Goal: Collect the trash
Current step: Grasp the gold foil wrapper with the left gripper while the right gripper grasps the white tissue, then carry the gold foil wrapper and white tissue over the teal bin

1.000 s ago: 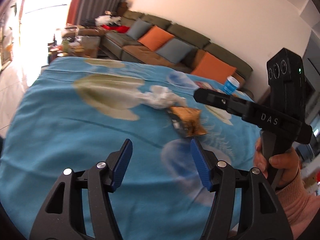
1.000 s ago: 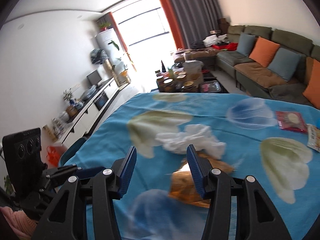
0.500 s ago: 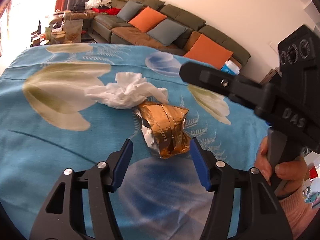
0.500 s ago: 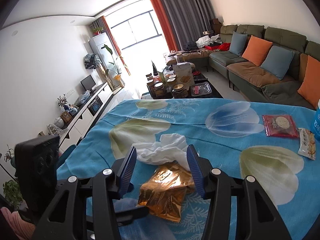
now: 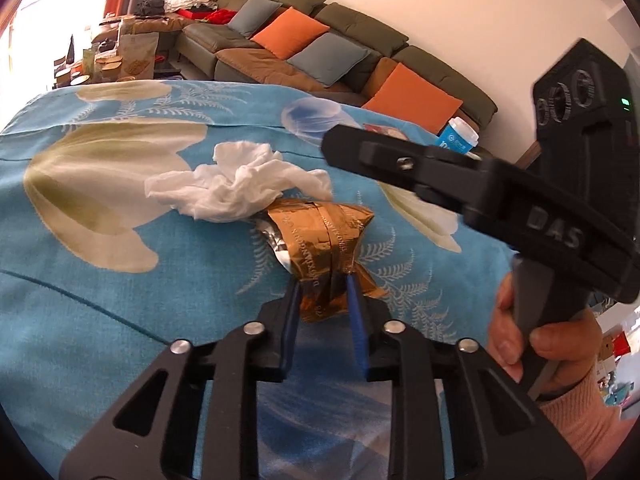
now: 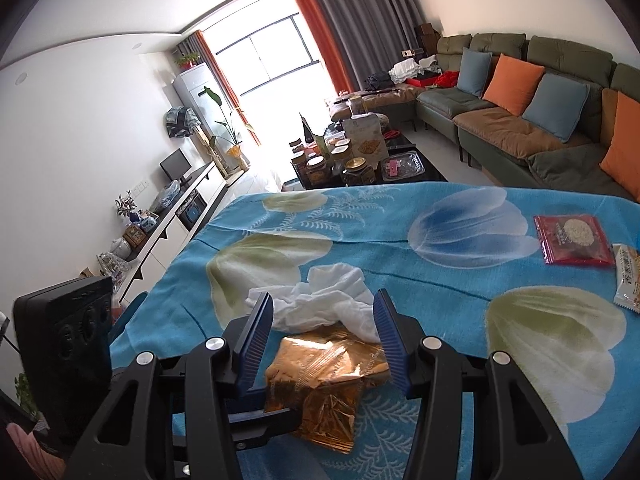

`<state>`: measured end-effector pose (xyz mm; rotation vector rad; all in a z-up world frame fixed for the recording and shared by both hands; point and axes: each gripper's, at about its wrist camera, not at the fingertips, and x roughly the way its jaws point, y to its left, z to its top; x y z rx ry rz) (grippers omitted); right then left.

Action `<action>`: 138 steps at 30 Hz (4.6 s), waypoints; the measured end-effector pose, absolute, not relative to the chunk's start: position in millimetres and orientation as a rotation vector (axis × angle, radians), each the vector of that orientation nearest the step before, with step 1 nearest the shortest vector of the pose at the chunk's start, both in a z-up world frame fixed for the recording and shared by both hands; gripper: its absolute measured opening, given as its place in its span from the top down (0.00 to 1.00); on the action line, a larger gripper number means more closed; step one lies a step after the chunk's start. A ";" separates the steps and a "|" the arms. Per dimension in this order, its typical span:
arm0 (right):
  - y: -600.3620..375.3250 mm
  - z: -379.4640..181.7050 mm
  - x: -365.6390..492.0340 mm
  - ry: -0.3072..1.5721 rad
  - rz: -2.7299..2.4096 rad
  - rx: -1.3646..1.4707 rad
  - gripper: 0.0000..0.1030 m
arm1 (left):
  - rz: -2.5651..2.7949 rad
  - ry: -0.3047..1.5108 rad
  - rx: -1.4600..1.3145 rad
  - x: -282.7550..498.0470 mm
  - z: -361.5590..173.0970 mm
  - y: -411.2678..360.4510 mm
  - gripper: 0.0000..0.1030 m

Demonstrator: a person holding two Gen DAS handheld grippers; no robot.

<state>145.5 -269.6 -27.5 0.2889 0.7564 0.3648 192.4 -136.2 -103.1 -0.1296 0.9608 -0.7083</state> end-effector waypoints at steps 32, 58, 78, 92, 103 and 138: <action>-260.6 -53.6 121.2 0.897 0.509 0.341 0.51 | -0.671 0.906 -0.115 160.8 -85.3 -100.4 0.57; -257.7 -63.8 188.6 0.925 0.415 0.269 0.90 | -0.691 0.953 -0.118 174.8 -95.8 -111.2 0.99; -310.0 -55.1 149.0 0.832 0.361 0.431 0.92 | -0.728 1.008 -0.133 190.9 -103.8 -139.0 0.70; -298.4 -65.5 135.4 0.850 0.402 0.433 0.93 | -0.717 0.943 -0.128 180.4 -90.8 -129.5 0.98; -278.1 -36.7 124.0 0.743 0.482 0.456 0.93 | -0.622 0.840 -0.089 142.6 -57.2 -64.7 0.99; -129.1 1.1 113.4 0.705 0.837 0.421 0.93 | -0.241 0.735 -0.195 44.6 -19.0 142.4 0.98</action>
